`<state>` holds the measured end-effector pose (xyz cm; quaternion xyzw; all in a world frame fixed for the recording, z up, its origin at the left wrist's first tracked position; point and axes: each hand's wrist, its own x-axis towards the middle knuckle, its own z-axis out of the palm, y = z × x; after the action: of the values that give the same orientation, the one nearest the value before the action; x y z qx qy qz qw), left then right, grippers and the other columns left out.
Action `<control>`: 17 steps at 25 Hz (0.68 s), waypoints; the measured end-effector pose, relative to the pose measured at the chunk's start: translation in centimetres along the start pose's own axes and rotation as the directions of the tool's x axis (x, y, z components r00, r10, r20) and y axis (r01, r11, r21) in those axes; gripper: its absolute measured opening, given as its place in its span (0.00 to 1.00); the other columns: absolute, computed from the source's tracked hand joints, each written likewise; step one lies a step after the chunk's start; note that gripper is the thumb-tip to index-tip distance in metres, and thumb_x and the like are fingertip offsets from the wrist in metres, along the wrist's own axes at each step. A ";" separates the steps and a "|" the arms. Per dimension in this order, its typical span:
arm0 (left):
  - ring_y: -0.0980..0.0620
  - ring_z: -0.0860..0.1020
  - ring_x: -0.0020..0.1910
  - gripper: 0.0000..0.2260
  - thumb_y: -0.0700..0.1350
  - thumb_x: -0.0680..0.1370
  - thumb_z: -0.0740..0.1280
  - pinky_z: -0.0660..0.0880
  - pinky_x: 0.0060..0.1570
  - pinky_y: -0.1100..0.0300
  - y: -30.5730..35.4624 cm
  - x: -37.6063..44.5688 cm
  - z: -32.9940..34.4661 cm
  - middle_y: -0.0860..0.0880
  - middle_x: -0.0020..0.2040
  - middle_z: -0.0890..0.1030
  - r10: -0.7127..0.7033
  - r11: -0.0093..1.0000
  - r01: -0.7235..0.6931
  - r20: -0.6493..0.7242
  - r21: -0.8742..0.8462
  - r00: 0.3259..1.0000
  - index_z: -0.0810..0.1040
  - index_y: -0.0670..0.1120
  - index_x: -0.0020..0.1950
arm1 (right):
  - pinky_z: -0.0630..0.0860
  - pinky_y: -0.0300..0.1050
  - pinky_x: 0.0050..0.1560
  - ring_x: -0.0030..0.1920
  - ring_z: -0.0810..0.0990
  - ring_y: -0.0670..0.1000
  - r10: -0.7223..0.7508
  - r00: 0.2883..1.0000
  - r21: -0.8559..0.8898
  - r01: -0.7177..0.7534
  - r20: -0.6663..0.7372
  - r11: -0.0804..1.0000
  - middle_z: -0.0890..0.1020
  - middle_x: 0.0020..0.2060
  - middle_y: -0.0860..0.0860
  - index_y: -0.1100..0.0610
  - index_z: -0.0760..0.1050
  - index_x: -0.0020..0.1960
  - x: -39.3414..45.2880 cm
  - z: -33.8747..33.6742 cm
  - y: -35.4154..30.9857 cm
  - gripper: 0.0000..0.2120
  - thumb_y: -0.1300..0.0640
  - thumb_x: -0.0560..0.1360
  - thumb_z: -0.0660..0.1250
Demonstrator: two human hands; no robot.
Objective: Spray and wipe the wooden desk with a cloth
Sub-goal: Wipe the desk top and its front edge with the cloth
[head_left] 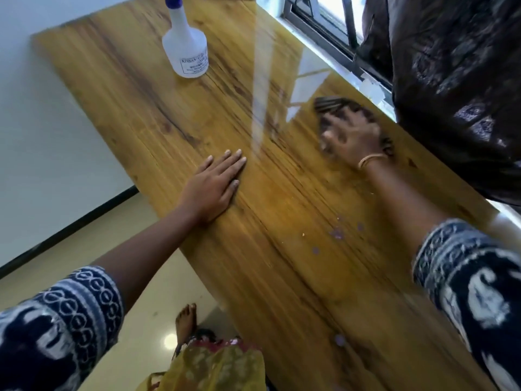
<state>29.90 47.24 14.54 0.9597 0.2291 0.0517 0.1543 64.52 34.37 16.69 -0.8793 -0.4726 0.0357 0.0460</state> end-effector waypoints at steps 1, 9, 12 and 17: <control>0.54 0.52 0.79 0.25 0.54 0.83 0.47 0.50 0.77 0.51 -0.3 0.2 -0.1 0.53 0.80 0.56 0.012 1.000 -0.012 0.007 0.001 1.000 0.55 0.52 0.80 | 0.53 0.63 0.74 0.77 0.58 0.59 0.153 0.988 0.029 -0.154 0.013 0.988 0.60 0.78 0.53 0.37 0.63 0.75 1.7 -0.4 2.5 0.30 0.33 0.74 0.51; 0.56 0.53 0.79 0.25 0.54 0.82 0.47 0.52 0.77 0.49 -0.4 0.8 -0.4 0.55 0.80 0.56 0.015 0.999 -0.014 0.015 -0.044 1.000 0.55 0.55 0.80 | 0.53 0.66 0.74 0.78 0.56 0.61 -0.145 0.988 -0.016 0.146 0.053 0.989 0.59 0.78 0.55 0.38 0.58 0.77 -5.6 1.1 -5.1 0.28 0.35 0.78 0.47; 0.56 0.53 0.79 0.25 0.55 0.82 0.47 0.52 0.77 0.49 -0.3 0.8 -0.5 0.55 0.80 0.56 0.004 1.000 -0.004 0.014 -0.026 1.000 0.55 0.55 0.80 | 0.51 0.60 0.75 0.78 0.55 0.56 -0.521 0.843 0.004 0.526 0.133 0.851 0.58 0.79 0.49 0.35 0.58 0.76 -11.3 1.2 -6.5 0.27 0.33 0.78 0.51; 0.56 0.53 0.78 0.24 0.53 0.82 0.49 0.51 0.77 0.53 -0.3 0.8 -0.3 0.55 0.79 0.57 0.001 0.999 -0.001 0.004 -0.033 1.000 0.57 0.54 0.79 | 0.55 0.65 0.73 0.76 0.61 0.61 0.040 0.996 0.039 -0.037 -0.074 0.999 0.63 0.77 0.52 0.33 0.64 0.73 -4.2 -0.5 5.2 0.31 0.29 0.71 0.55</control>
<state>30.48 47.96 14.77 0.9572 0.2276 0.0536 0.1705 66.53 28.02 16.65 -0.8880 -0.4527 0.0124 0.0795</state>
